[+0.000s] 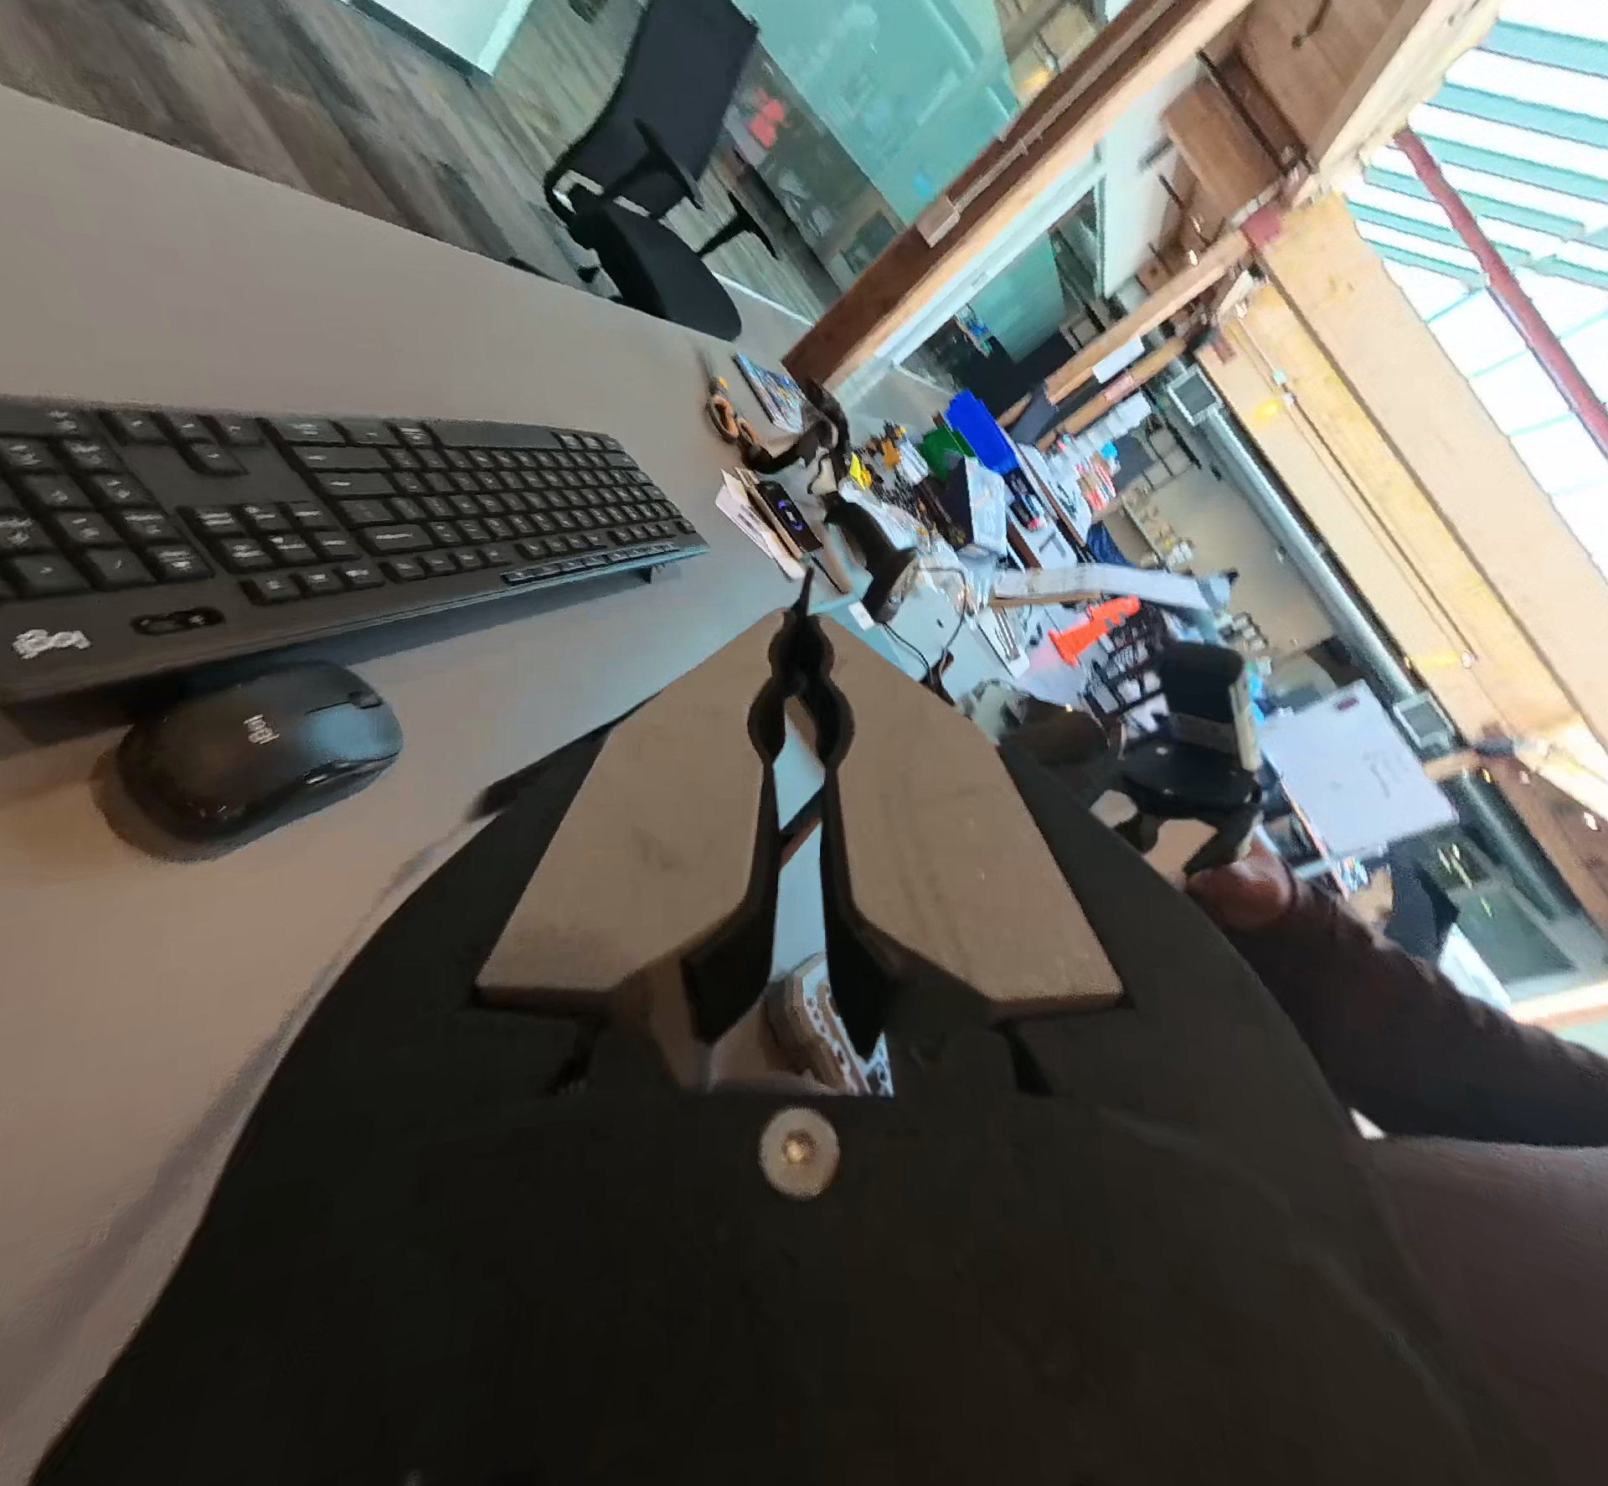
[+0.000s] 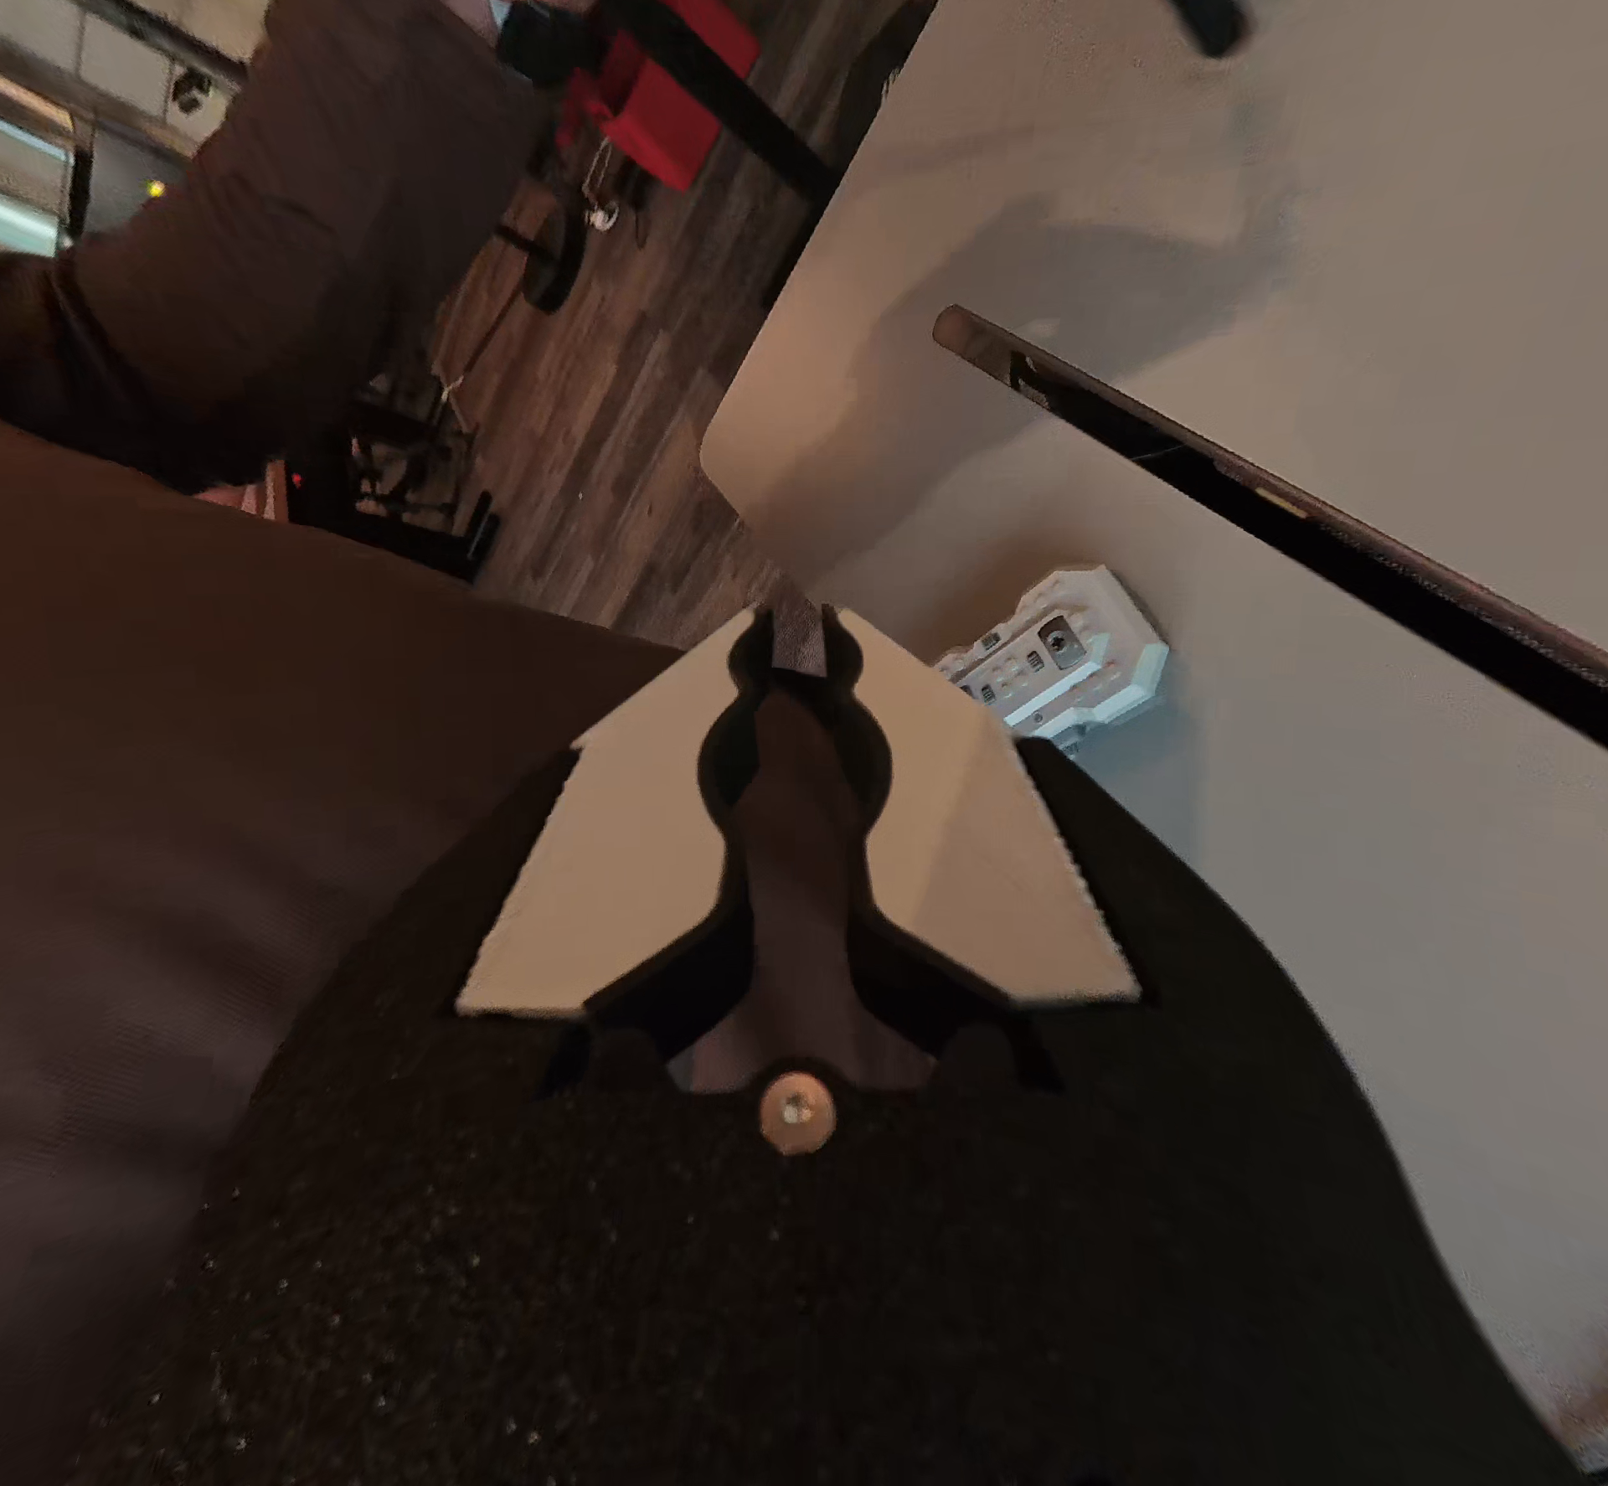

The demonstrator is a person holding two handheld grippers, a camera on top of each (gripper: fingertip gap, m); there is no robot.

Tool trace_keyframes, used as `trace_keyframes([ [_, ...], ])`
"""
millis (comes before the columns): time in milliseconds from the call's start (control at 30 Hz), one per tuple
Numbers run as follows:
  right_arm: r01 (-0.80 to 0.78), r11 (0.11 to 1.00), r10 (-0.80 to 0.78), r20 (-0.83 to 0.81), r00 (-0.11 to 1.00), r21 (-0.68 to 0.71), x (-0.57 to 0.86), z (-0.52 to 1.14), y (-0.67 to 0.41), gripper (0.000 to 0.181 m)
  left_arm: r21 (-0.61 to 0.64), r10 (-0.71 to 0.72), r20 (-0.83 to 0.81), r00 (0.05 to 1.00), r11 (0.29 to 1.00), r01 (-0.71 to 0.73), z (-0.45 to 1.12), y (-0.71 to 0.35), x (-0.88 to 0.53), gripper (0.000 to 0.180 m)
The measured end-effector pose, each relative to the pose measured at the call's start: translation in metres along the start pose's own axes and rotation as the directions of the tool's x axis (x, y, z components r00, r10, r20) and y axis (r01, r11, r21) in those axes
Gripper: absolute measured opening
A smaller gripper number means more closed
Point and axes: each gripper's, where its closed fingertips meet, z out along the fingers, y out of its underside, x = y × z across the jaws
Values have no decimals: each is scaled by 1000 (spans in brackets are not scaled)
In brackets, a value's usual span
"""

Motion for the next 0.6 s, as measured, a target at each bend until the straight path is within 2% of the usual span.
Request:
trace_keyframes([
  [67,6,999,-5,-26,1000,31,-5,-6,0,12,-50,21,-45,999,998,-23,12,7,13,0],
  [167,50,994,-46,-52,998,97,-15,-21,-19,24,-108,56,-108,993,992,-67,33,22,42,0],
  [333,221,958,-218,-38,975,182,-43,-44,-74,36,-304,120,-263,957,931,-200,62,66,115,0],
  [467,345,925,-355,37,934,161,-61,-50,-98,43,-395,183,-331,926,864,-312,77,91,167,0],
  [600,400,907,-419,193,887,129,-78,-50,-88,44,-405,187,-381,906,847,-344,99,102,224,0],
])
